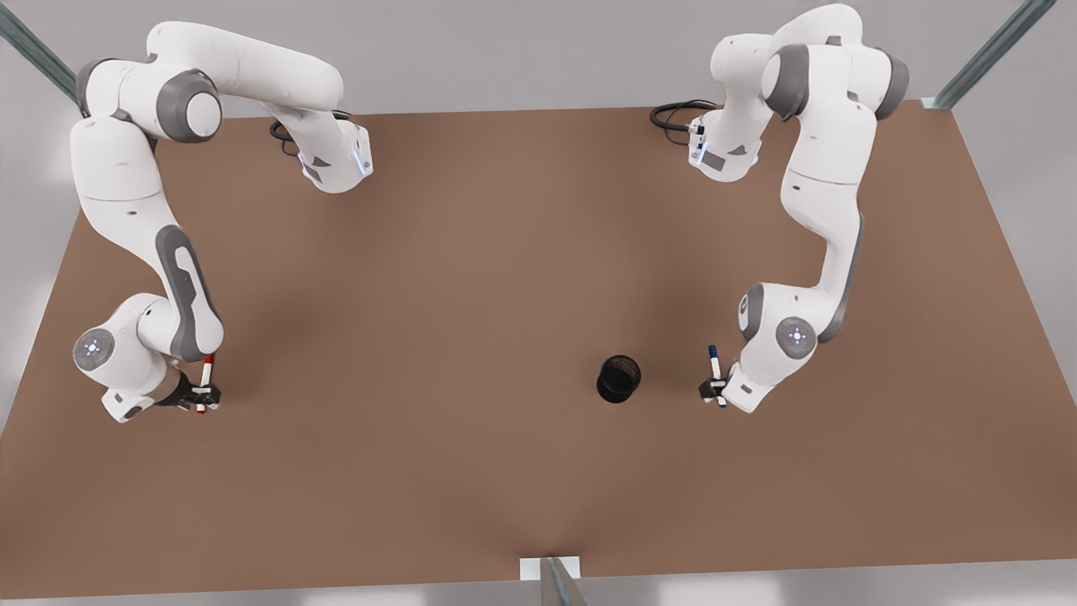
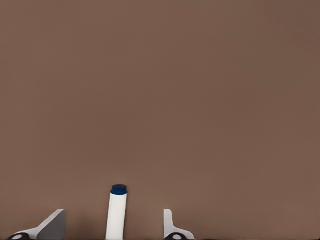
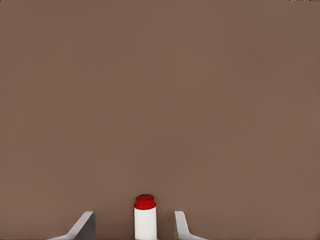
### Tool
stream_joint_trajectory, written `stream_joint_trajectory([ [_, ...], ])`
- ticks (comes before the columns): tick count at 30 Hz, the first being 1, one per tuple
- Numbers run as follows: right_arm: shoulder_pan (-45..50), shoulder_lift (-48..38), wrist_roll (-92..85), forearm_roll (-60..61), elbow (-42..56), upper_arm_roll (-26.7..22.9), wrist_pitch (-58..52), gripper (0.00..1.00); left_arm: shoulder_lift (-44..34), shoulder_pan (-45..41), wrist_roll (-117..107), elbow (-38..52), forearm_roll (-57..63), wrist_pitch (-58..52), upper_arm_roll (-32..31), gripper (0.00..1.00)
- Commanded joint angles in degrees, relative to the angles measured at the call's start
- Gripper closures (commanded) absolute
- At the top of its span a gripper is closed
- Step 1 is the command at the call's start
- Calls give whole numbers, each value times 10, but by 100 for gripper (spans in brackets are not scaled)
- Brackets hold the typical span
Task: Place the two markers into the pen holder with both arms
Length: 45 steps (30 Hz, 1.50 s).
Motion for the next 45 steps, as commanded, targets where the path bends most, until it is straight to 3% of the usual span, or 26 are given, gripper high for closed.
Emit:
stream_joint_trajectory([
  [1, -1, -1, -136, 1, 0, -1, 8, 40, 7, 0, -21, 6, 1, 3, 0, 22],
  [3, -1, -1, -140, 1, 0, -1, 8, 51, 10, 0, -21, 9, 1, 3, 0, 42],
  [6, -1, 0, -146, 1, 0, 0, 8, 55, 10, 1, -21, 9, 7, 3, 0, 55],
  [11, -3, -1, -147, 1, -12, 0, 9, 55, 10, 0, -21, 9, 10, 3, 0, 60],
  [15, -7, -2, -151, 1, -13, 0, 8, 63, 11, 0, -21, 8, 10, 3, 0, 64],
  [23, -9, -2, -151, 1, -17, 0, 8, 70, 12, 0, -21, 8, 11, 3, 0, 70],
  [25, -8, -9, -150, 1, -17, 1, 6, 73, 12, 0, -21, 8, 11, 2, 0, 79],
  [28, -8, -28, -147, 2, -16, 9, -14, 73, 3, 5, -23, 14, 11, -4, 0, 79],
  [31, -8, -89, -142, 5, -12, 37, -47, 73, -69, 6, -24, 25, 7, -102, -3, 79],
  [34, -2, -148, -81, 4, 37, 87, -140, 73, -86, 12, 3, 142, -97, -203, -4, 79],
  [39, -6, -198, -11, 4, 75, 165, -223, 73, -80, 32, 37, 189, -153, -209, -5, 79],
  [42, -2, -210, 1, 5, 76, 176, -229, 73, -85, 54, 80, 189, -172, -221, -5, 79],
  [44, 10, -206, 103, 9, 108, 233, -227, 73, -86, 58, 87, 189, -172, -222, -5, 79],
  [45, 50, -198, 154, 11, 142, 236, -227, 73, -86, 57, 87, 190, -172, -222, -5, 79],
])
